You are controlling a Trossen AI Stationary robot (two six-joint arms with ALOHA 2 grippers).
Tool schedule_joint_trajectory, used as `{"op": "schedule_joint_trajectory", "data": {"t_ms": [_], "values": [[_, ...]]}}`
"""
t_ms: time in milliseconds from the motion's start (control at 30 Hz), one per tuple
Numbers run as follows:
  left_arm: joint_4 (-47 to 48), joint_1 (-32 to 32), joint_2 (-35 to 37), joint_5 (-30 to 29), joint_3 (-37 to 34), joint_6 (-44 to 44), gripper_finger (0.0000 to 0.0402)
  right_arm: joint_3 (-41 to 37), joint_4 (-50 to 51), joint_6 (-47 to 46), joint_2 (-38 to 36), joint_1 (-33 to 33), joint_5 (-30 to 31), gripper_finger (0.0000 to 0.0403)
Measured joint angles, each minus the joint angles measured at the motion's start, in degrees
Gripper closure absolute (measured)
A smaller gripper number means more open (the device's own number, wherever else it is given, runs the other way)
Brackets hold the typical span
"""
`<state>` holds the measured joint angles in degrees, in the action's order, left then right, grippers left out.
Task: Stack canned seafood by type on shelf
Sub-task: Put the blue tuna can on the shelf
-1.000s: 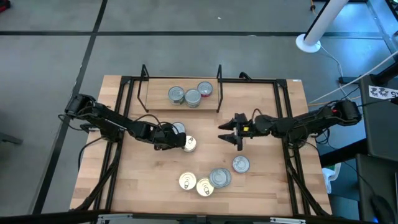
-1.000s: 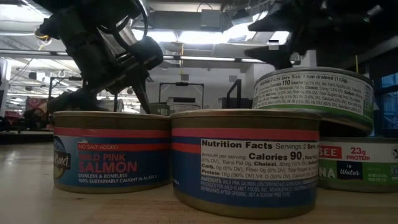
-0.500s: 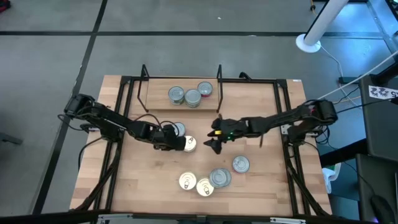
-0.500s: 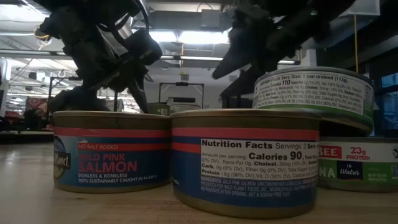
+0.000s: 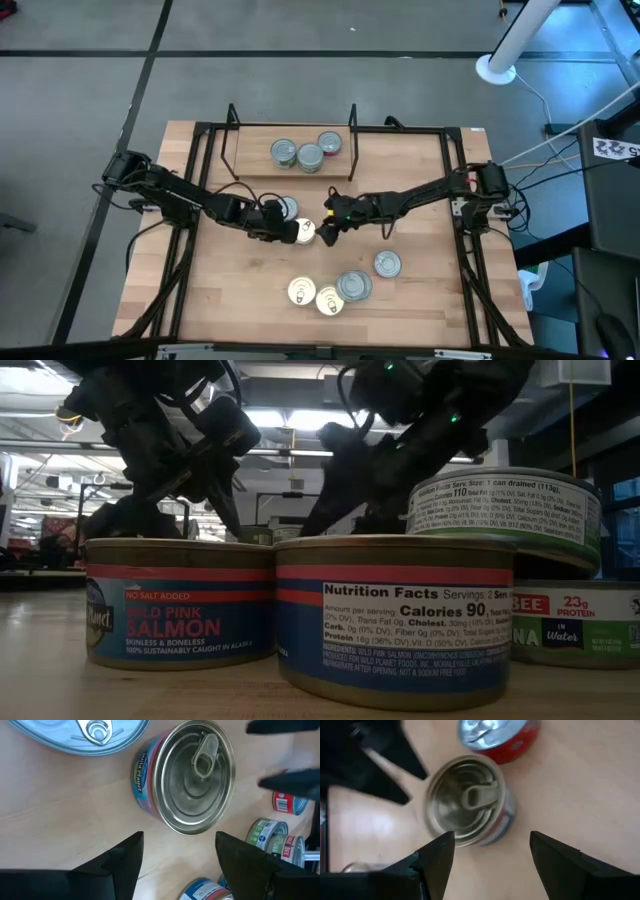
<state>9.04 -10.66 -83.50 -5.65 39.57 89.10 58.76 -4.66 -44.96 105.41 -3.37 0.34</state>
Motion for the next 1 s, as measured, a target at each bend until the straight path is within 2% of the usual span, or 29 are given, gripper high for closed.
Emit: {"op": "schedule_joint_trajectory", "data": {"t_ms": [167, 533, 1000], "values": [[-0.8, -0.1, 0.0, 0.0, 0.0, -1.0, 0.0160, 0.7, 0.2, -3.2, 1.9, 1.6, -1.4, 0.0143], [-1.2, -0.1, 0.0, 0.0, 0.0, -1.4, 0.0160, 1.1, -2.3, -3.5, 3.6, 1.5, -1.4, 0.0148], [-1.1, -0.1, 0.0, -0.1, 0.0, -2.3, 0.0160, 1.0, -2.6, -2.7, 3.6, 1.5, -1.3, 0.0274]]}}
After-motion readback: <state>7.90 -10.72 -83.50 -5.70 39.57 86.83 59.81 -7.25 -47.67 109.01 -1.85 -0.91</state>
